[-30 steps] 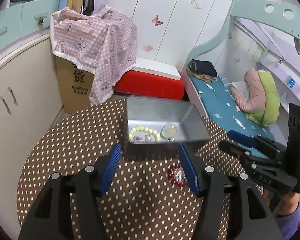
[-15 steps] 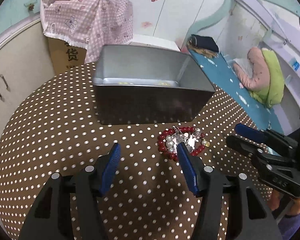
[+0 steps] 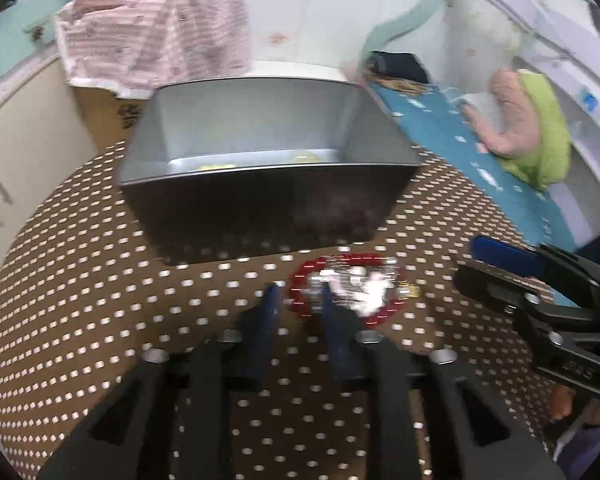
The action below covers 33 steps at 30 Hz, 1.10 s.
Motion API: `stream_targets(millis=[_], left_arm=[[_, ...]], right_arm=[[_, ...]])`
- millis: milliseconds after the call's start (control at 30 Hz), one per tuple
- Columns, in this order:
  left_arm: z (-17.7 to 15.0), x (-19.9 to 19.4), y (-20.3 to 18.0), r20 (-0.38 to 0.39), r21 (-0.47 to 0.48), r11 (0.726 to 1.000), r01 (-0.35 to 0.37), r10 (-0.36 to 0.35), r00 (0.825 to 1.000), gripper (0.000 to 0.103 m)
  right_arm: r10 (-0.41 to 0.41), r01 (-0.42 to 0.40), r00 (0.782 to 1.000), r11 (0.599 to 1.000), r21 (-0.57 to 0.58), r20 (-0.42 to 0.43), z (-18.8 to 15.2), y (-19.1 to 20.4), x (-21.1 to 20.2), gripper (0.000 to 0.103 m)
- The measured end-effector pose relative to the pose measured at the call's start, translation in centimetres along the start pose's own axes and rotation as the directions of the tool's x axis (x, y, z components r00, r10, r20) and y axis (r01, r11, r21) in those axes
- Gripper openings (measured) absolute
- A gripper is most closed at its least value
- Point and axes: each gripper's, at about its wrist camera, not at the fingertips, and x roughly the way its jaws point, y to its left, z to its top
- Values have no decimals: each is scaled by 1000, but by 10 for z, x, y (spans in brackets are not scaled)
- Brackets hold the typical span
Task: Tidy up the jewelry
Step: 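Grasp the red bead bracelet on the table with the left gripper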
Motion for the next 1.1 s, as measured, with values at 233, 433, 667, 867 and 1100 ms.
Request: stream_targets(millis=[233, 433, 667, 867, 1100], left_arm=[[-1, -8, -3, 27, 9, 1000, 17, -17, 1000, 0], [-1, -21, -4, 31, 10, 996, 83, -83, 996, 0], [-3, -9, 4, 8, -38, 998, 40, -40, 999, 5], [1, 5, 0, -7, -19, 1000, -22, 22, 1000, 26], [2, 13, -20, -16, 113, 985, -130, 133, 991, 27]], right_arm=[[11, -11, 1000, 1000, 7, -1, 0, 2, -2, 42], [14, -14, 1000, 1000, 4, -2, -6, 6, -8, 42], [15, -15, 1000, 1000, 6, 0, -10, 6, -12, 46], [18, -18, 1000, 1000, 6, -6, -8, 3, -9, 46], [29, -29, 1000, 1000, 10, -9, -3, -1, -2, 46]])
